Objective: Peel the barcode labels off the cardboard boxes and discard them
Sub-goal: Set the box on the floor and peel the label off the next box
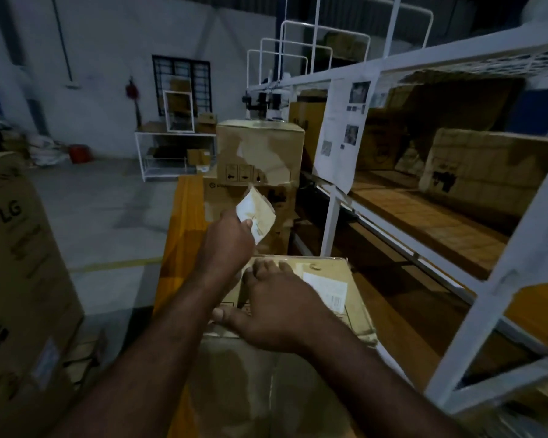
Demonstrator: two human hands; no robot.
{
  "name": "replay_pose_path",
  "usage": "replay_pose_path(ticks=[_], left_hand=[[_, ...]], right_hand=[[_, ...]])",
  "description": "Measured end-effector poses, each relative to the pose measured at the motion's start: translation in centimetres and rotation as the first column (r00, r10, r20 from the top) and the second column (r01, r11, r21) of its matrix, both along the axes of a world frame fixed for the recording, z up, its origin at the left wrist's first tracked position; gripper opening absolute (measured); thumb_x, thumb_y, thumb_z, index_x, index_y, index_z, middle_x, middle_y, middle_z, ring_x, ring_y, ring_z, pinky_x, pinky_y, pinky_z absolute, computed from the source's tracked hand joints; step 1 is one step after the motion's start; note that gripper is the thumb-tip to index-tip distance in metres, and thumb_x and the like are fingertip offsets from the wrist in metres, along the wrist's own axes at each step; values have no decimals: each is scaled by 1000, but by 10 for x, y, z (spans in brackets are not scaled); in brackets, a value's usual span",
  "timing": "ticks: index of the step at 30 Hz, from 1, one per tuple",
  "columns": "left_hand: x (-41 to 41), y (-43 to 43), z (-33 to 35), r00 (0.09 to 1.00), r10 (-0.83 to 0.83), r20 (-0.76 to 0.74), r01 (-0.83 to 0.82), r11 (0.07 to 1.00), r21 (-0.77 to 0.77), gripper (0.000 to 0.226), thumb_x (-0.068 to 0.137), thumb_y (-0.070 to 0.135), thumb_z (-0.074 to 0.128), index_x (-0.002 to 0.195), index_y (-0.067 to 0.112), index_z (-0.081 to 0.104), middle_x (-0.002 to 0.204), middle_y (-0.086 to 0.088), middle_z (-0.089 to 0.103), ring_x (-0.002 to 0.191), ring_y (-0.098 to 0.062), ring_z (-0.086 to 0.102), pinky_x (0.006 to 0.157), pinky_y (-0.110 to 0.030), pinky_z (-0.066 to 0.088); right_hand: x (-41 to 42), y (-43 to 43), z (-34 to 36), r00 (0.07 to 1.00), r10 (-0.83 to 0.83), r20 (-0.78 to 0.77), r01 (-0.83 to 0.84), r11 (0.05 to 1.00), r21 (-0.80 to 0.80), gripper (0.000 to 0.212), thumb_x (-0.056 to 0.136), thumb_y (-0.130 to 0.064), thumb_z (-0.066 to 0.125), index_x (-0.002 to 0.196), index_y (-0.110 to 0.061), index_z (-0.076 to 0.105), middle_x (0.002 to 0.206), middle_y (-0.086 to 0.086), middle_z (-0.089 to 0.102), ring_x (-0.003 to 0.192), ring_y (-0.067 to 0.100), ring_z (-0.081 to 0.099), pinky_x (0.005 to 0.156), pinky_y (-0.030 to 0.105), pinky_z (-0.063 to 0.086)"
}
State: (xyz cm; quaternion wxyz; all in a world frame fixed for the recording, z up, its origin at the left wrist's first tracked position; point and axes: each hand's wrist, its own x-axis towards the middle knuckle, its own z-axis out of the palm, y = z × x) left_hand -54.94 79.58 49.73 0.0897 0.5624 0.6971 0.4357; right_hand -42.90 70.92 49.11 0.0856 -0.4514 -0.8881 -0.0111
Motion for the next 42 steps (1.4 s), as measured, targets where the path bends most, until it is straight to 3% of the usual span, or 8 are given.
replay_pose_path(ticks=[4,7,11,15,29,35,37,42], left_hand=[[6,-2,-5,1000,-5,28,5,1000,4,26,101,35,47,119,16,53,105,-12,72,90,-27,70,56,-28,43],[6,-7,-7,998,7,70,-9,1000,28,24,101,35,46,115,17,53,100,-10,73,86,-23,69,52,-24,39],[7,-22,-2,994,0,110,-8,998,69,24,102,30,49,116,12,56,101,-6,70,87,-20,66,52,-20,35],[-1,-34,-2,976,9,219,-36,992,121,20,100,30,51,106,12,58,95,-9,71,84,-24,68,64,-33,54],[0,-38,-5,929,-64,364,3,986,166,19,101,29,55,86,16,54,84,-8,68,63,-13,60,44,-22,40],[1,-52,-5,926,-78,370,12,984,177,20,97,28,62,84,13,58,77,-7,68,60,-16,62,45,-25,44],[1,-54,-5,928,-74,365,10,985,174,18,95,29,64,83,16,59,76,-7,68,63,-19,64,47,-27,46],[-8,-63,-4,945,-23,326,-43,980,194,24,93,32,65,76,18,57,76,-5,70,65,-24,67,49,-37,53]], right_hand=[[17,-24,4,998,61,-3,-60,989,133,70,90,-71,32,103,-12,67,101,10,63,90,26,61,71,35,45],[37,-45,1,999,-5,39,1,997,83,80,88,-76,23,123,-14,59,126,8,59,110,23,56,92,40,44],[43,-29,1,987,-162,-8,162,985,-59,111,73,-88,3,151,-11,26,159,10,24,146,25,21,119,49,12],[19,2,-7,998,-64,-1,64,998,-9,120,71,-91,6,150,-2,25,158,21,21,147,31,16,120,49,9],[25,-59,2,984,170,-56,-173,983,-65,73,94,-68,18,127,-16,57,144,8,47,130,26,43,109,43,31],[55,-23,9,996,63,59,-62,998,-15,78,90,-74,8,151,-29,26,159,-9,23,147,8,16,118,55,-5],[47,-18,7,997,-7,82,3,999,51,85,88,-75,5,152,-22,24,161,-2,20,149,14,12,118,54,-7],[14,-65,2,952,307,-2,-306,949,-80,77,93,-70,16,146,-20,39,157,3,30,146,16,22,119,44,6]])
